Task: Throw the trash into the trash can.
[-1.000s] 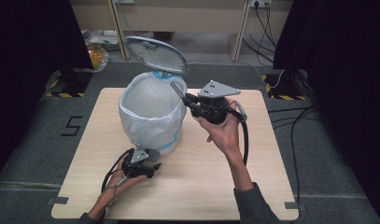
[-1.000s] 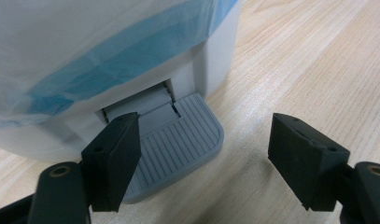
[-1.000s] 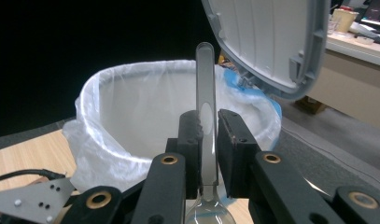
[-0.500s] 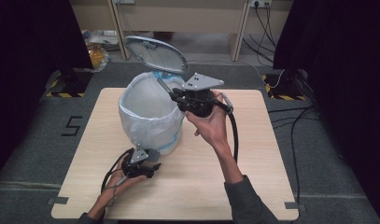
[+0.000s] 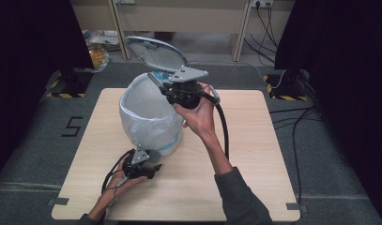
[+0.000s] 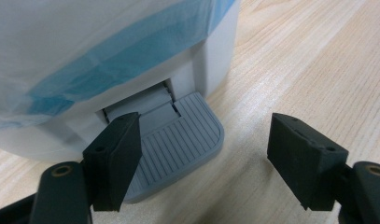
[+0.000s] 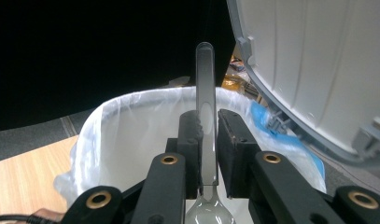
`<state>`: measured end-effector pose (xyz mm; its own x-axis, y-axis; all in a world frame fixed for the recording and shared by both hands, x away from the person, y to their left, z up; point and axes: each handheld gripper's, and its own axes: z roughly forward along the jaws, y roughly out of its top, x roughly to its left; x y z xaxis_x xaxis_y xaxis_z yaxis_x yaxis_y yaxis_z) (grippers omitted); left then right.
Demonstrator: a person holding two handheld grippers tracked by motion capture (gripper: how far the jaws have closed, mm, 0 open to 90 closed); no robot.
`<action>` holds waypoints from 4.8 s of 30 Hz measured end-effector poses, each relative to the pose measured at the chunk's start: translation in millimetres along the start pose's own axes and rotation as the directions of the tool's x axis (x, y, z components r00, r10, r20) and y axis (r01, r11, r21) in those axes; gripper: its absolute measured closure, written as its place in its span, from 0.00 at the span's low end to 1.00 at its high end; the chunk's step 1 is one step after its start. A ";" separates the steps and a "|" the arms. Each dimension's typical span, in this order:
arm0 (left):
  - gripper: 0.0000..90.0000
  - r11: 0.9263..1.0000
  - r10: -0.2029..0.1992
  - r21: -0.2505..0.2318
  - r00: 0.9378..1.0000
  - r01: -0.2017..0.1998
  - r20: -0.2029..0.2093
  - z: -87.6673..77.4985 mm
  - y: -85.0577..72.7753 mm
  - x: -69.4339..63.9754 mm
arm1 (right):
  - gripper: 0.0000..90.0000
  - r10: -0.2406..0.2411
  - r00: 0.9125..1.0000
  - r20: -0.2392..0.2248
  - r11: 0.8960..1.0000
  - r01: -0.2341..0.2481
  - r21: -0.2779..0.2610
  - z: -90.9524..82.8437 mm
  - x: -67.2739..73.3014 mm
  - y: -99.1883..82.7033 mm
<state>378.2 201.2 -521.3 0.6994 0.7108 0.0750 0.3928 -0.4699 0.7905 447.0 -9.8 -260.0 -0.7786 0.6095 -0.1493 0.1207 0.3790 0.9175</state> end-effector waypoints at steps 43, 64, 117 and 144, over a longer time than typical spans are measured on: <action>0.29 1.000 0.004 -0.001 1.000 -0.004 -0.006 0.3 0.0 -0.6 | 0.70 0.027 1.000 -0.013 0.999 -0.027 0.024 21.7 6.4 -2.3; 0.29 1.000 -0.004 -0.008 1.000 0.004 -0.004 0.7 -0.1 -1.3 | 0.57 0.065 0.997 0.047 0.998 -0.066 0.007 -25.5 -8.6 -27.4; 0.29 1.000 0.002 -0.010 1.000 -0.002 -0.012 0.9 0.0 -1.7 | 0.32 0.138 0.974 0.179 0.986 -0.152 0.070 -114.5 -7.1 -159.7; 0.29 1.000 0.001 -0.005 1.000 -0.001 -0.004 0.3 -0.2 -0.3 | 0.30 0.201 0.956 0.215 0.959 -0.236 0.154 -108.2 7.0 -243.5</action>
<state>378.1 200.9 -521.6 0.6976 0.7122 0.0783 0.3889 -0.4682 0.7934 345.5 -173.1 -444.6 -0.5872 0.8086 -0.0378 0.3947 0.3268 0.8588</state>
